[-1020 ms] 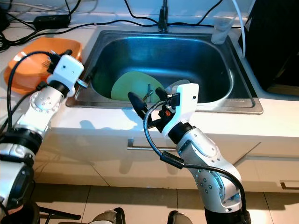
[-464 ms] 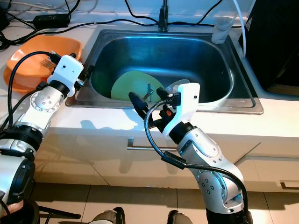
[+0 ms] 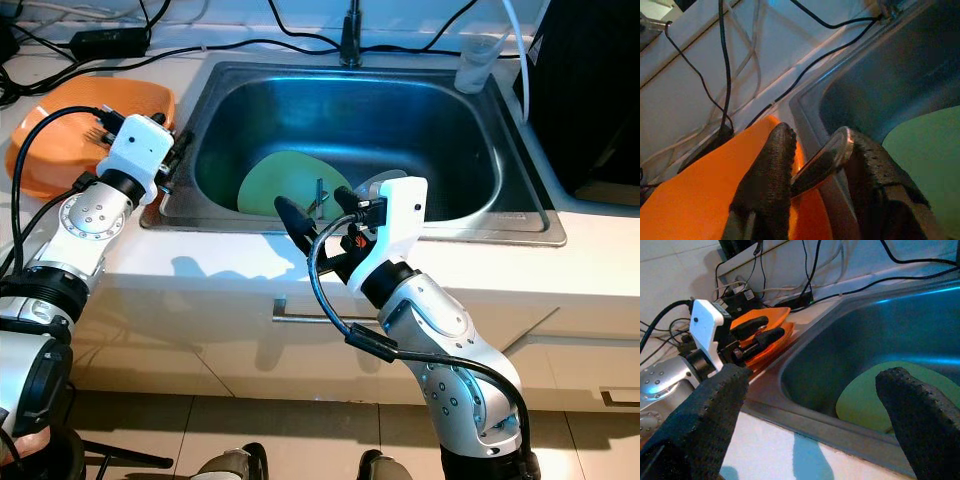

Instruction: Kitchen organization

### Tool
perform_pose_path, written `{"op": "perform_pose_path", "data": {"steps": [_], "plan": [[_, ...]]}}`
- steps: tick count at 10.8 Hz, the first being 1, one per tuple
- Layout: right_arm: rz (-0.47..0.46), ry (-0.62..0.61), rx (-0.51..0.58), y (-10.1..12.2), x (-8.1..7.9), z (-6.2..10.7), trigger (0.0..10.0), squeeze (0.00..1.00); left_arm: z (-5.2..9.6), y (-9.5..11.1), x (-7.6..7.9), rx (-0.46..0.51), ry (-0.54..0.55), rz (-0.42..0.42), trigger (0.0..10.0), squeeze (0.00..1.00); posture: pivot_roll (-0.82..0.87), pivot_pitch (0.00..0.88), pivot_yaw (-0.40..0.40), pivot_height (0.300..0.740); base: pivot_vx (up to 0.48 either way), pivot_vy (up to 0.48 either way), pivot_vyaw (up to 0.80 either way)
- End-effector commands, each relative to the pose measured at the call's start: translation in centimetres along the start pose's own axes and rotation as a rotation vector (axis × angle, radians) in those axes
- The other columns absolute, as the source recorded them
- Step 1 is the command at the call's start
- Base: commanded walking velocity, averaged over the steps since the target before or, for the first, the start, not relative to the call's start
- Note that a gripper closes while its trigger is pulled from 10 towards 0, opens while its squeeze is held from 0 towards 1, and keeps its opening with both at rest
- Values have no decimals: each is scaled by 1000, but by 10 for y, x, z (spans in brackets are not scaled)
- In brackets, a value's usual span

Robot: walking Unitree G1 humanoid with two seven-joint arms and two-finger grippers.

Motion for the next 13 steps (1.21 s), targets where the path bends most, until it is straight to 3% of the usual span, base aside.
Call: {"op": "perform_pose_path", "data": {"steps": [1,5,8,11,12,13], "plan": [[1,14,-6,1,-3,0,10000,0,-1,1,-3,2,2,7,0,0,-102,169,21,740,0,0,0],[5,14,-6,2,-2,-2,10000,0,-1,1,-6,6,17,1,0,0,-98,171,20,740,0,0,0],[8,14,-3,3,-1,-3,10000,0,-1,10,-22,50,95,-39,0,0,-96,167,17,740,0,0,0],[12,13,1,4,2,-6,10000,0,2,29,-56,145,260,-137,0,0,-89,154,11,740,0,0,0],[13,13,5,5,3,-8,10000,0,4,42,-79,196,358,-119,0,0,-79,146,9,740,0,0,0],[12,16,9,5,4,-11,10000,0,4,53,-99,229,462,-7,0,0,-69,136,10,740,0,0,0]]}}
Point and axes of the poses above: a point about 5 cm out from each wrist's last joint towards the gripper, its own z axis pointing back from the gripper into the wrist, its own y axis along the axis of the wrist's last joint, x = y × z, the point moved 4 cm from there along -z, pointing out of the wrist towards the gripper, and after that the axes turned 15 degrees about -z, right-handed, at the moved point
